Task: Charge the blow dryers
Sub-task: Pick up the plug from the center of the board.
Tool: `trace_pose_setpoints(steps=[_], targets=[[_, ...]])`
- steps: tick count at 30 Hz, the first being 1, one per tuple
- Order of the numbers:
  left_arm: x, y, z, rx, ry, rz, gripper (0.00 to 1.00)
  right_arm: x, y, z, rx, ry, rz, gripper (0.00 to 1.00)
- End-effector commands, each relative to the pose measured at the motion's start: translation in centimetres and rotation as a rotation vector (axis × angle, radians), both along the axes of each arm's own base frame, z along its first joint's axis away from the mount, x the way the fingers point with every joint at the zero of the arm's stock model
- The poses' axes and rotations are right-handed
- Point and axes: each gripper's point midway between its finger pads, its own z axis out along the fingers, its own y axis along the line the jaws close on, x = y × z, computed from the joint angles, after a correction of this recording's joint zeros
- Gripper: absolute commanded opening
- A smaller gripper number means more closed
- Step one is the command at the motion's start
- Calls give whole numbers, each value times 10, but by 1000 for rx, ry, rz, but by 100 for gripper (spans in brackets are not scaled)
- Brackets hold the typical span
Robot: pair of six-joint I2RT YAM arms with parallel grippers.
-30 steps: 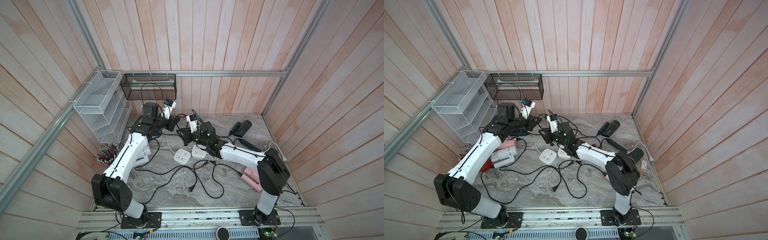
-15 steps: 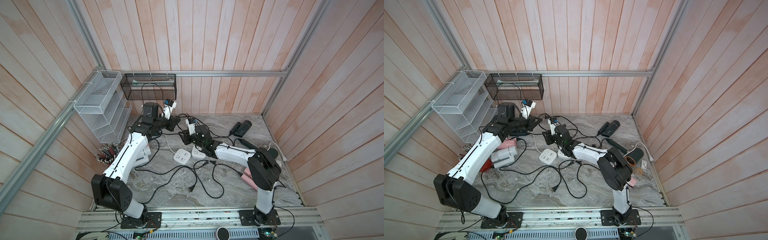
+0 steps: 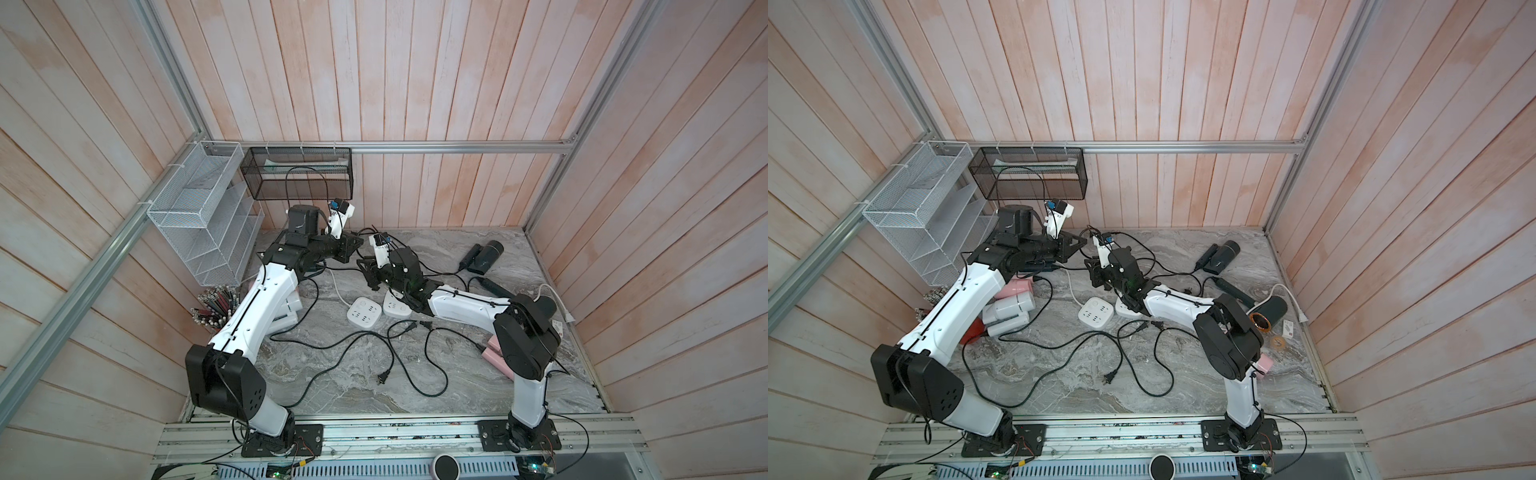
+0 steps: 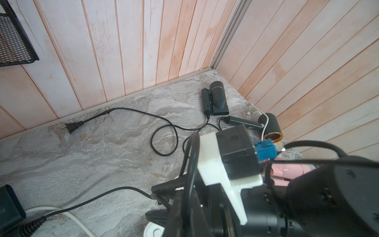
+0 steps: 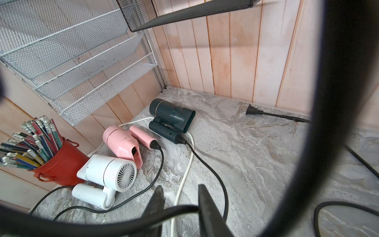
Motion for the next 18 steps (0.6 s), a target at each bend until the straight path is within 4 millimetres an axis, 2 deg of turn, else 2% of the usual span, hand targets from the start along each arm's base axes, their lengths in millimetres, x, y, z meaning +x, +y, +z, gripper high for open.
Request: trace_pose_setpoints(steps=[1, 8, 14, 18], targets=[[-1, -6, 5, -19, 8, -25, 0, 3, 5, 12, 12, -53, 7, 26], [4, -8, 6, -24, 7, -24, 0, 3, 3, 13, 7, -62, 0, 11], [5, -9, 5, -30, 4, -29, 2, 3, 0, 19, 20, -70, -10, 6], [5, -11, 8, -59, -1, -28, 18, 5, -6, 33, 96, -76, -25, 5]])
